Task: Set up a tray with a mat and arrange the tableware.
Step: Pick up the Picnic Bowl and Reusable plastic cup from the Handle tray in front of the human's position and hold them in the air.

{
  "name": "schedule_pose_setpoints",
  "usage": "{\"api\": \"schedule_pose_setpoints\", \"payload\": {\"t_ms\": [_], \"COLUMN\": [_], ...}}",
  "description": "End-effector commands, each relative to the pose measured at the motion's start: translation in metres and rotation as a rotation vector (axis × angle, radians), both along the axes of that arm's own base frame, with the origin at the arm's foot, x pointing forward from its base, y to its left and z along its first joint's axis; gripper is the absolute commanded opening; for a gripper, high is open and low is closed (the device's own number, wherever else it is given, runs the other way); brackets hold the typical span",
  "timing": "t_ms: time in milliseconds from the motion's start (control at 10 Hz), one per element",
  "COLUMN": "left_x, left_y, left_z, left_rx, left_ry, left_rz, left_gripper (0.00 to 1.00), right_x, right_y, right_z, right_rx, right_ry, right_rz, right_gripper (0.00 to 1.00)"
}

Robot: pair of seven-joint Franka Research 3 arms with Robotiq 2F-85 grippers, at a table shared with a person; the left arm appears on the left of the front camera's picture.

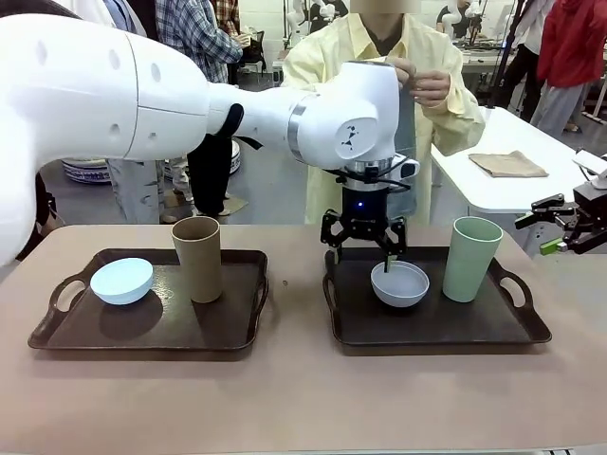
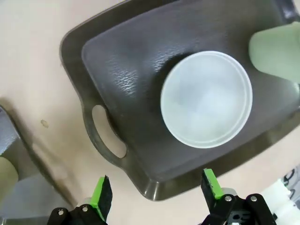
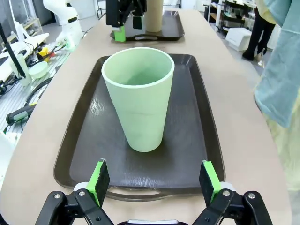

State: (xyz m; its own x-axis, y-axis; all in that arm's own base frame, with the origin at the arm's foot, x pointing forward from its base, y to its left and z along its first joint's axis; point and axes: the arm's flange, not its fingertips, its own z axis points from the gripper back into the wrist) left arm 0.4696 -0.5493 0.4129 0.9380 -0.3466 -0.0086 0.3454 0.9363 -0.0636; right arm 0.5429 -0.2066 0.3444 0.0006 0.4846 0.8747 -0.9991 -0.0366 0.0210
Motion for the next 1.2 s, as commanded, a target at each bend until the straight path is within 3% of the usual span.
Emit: {"api": "schedule_pose_setpoints", "payload": {"t_ms": [0, 800, 1100], "left_x": [0.008, 0.028, 0.019], "left_y": [-0.011, 0.001, 0.002], "left_z": [0.001, -0.01, -0.018], "left_rx": [0.051, -0.016, 0.02], "left_ry": [-0.006, 0.013, 0.007], "left_rz": [0.041, 0.045, 0.042], "left_gripper": [1.0, 1.0, 1.0], "right_x": [0.008, 0.012, 0.012], "right_y": [0.005, 0.046, 0.035], "right_z": [-0.003, -0.023, -0.021], "right_rx": [0.06, 0.06, 0.075], "right_ry": [-0.029, 0.012, -0.001], "right_rz": [0.016, -0.004, 0.013], "right_gripper": [1.0, 1.0, 1.0]}}
